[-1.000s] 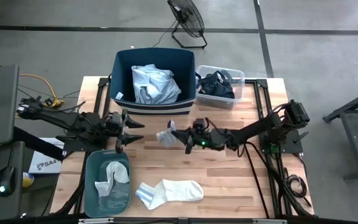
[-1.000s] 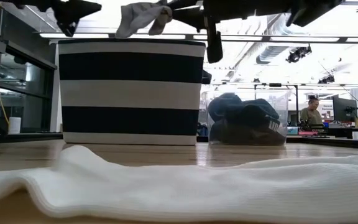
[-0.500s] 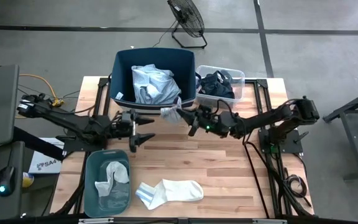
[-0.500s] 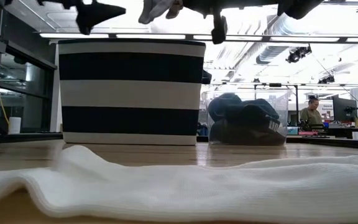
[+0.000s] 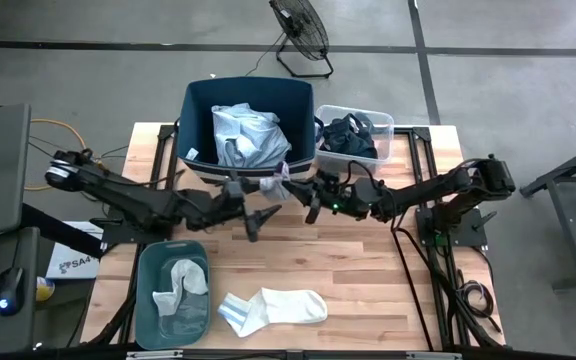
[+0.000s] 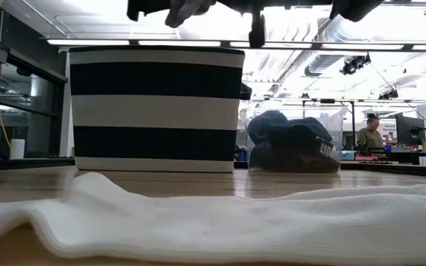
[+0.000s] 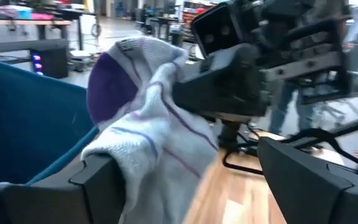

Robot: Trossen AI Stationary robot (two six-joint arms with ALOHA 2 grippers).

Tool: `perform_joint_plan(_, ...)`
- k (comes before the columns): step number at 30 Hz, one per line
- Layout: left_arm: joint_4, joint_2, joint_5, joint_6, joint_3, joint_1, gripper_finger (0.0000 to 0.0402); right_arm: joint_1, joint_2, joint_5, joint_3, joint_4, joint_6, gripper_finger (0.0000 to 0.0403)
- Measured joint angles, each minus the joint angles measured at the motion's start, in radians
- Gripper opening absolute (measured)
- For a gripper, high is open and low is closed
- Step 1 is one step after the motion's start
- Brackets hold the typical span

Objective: Pick & Place Cloths
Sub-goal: Put the gray sock into the light blue bin

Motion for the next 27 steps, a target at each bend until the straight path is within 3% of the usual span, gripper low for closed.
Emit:
perform_joint_plan(8, -0.006, 0.104, -0.045, 0.0, 0.076, 0.0, 0.0326, 0.001, -0.001, -0.212, 0.0, -0.004, 0.019, 0.0004)
perform_joint_plan(14, -0.015, 0.102, 0.013, -0.007, 0.079, -0.001, 0.0314, 0.0, -0.008, -0.327, 0.0, -0.046, 0.044, 0.0004)
perform_joint_plan(19, -0.014, 0.096, 0.112, -0.008, 0.079, 0.0, 0.0267, 0.001, -0.048, -0.379, 0.0, -0.151, 0.064, 0.0004)
perform_joint_plan(27, -0.02, 0.096, 0.163, -0.014, 0.079, 0.0, 0.0155, 0.001, -0.105, -0.379, 0.0, -0.22, 0.082, 0.0004)
